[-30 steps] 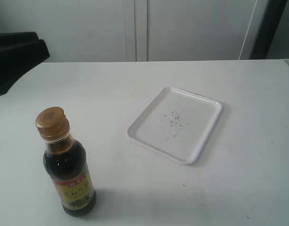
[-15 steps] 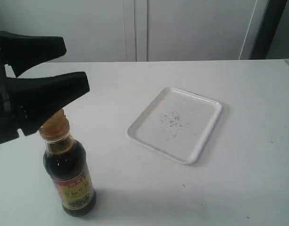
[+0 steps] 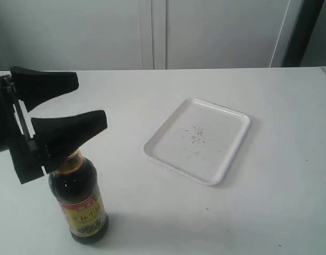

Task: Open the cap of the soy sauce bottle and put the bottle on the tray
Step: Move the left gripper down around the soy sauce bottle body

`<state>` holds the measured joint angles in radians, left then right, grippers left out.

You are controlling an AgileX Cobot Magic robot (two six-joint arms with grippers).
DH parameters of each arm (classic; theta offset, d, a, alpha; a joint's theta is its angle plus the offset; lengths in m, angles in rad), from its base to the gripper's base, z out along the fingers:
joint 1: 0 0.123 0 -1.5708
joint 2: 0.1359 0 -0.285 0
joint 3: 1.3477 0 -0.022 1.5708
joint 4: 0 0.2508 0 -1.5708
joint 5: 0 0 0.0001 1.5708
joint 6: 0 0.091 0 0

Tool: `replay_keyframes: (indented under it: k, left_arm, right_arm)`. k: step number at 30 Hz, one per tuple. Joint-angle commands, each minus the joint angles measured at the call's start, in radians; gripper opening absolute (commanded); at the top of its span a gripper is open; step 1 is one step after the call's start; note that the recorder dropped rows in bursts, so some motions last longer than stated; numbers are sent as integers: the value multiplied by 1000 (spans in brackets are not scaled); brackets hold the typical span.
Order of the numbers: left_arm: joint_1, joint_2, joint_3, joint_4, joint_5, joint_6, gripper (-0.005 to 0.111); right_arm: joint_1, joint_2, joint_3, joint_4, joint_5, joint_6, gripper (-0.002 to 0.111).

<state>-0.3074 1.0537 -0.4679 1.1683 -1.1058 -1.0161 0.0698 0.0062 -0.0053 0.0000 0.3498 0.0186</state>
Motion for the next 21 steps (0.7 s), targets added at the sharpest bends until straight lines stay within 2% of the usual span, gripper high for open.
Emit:
replay_keyframes:
  k: [1,8,14,21]
  left_arm:
    - [-7,40,19,-21,-38,53,95]
    - [-7,63,27,-19,-52,74,95]
    - [-7,63,121,-131,-70,215,95]
    - [-7,65,181,-161,-88,259,95]
  right_arm:
    - [2,-6,5,0,1,4,0]
    - [2,-6,5,0,1,4,0]
    - [2,-6,5,0,1,4,0]
    - [2,-6,5,0,1,4,0]
